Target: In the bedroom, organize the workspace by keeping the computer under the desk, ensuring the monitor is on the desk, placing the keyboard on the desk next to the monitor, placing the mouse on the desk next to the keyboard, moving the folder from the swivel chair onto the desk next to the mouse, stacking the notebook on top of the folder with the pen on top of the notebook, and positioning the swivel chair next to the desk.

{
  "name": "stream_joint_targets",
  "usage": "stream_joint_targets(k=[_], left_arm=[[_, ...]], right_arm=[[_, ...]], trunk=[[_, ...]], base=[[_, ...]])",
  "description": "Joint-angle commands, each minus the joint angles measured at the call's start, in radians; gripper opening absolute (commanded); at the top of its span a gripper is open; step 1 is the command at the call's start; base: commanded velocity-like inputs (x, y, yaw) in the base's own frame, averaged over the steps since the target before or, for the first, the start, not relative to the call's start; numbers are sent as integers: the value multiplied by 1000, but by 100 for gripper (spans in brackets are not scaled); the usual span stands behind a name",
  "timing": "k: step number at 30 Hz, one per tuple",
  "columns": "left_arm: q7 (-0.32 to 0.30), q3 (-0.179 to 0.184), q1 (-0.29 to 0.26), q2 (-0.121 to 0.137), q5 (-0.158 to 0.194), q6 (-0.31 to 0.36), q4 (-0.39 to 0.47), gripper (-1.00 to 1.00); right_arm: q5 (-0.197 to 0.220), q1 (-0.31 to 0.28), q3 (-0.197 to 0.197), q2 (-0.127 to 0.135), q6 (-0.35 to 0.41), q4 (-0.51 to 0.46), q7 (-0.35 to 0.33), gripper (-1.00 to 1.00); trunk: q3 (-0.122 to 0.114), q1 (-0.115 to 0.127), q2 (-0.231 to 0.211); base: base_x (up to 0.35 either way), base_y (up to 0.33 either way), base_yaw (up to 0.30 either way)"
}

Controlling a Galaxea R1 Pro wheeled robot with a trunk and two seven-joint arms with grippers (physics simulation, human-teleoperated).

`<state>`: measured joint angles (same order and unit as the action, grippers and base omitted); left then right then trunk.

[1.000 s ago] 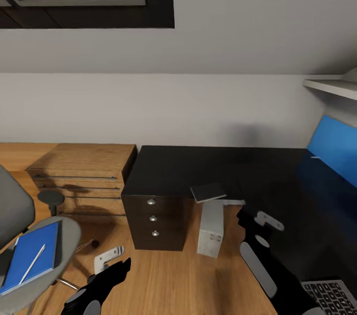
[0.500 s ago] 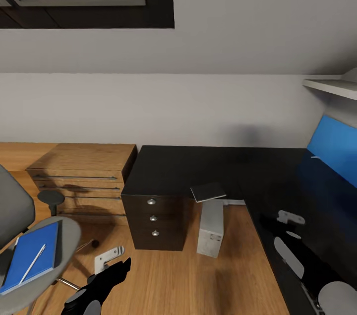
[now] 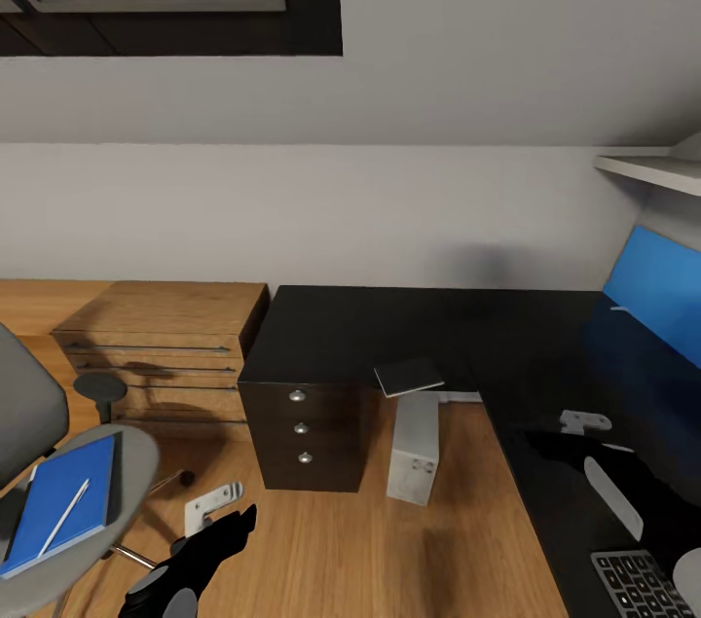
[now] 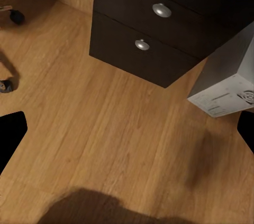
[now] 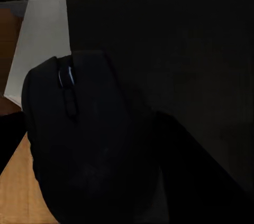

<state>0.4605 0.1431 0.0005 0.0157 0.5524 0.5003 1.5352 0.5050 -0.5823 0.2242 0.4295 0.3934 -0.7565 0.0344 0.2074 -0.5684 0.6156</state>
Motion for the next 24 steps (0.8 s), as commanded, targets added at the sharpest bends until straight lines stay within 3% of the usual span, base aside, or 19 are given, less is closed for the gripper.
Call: stream_joint_targets(k=[1, 4, 10, 13, 20, 24], left_arm=[[10, 2, 0, 2, 11, 3, 3, 100], [10, 3, 0, 2, 11, 5, 4, 100], [10, 5, 0, 1, 11, 7, 5, 100], [10, 6, 0, 1, 11, 7, 4, 100], [9, 9, 0, -3, 15, 8, 1, 100], [9, 9, 0, -2, 14, 8, 0, 100]], right_arm=[[9, -1, -20, 10, 6, 5, -11, -100], [6, -1, -54, 25, 9, 25, -28, -100], [2, -1, -66, 33, 48, 37, -28, -100], [1, -1, -67, 70, 105, 48, -28, -100], [0, -1, -62, 72, 105, 54, -28, -100], [-2, -1, -53, 69, 99, 122, -28, -100]], trunk=[[1, 0, 1], [1, 0, 1], [1, 0, 1], [1, 0, 1], [1, 0, 1], [1, 0, 1]], base=[[0, 0, 0], [0, 0, 0], [0, 0, 0], [0, 0, 0], [-155, -72, 0], [-78, -31, 0]])
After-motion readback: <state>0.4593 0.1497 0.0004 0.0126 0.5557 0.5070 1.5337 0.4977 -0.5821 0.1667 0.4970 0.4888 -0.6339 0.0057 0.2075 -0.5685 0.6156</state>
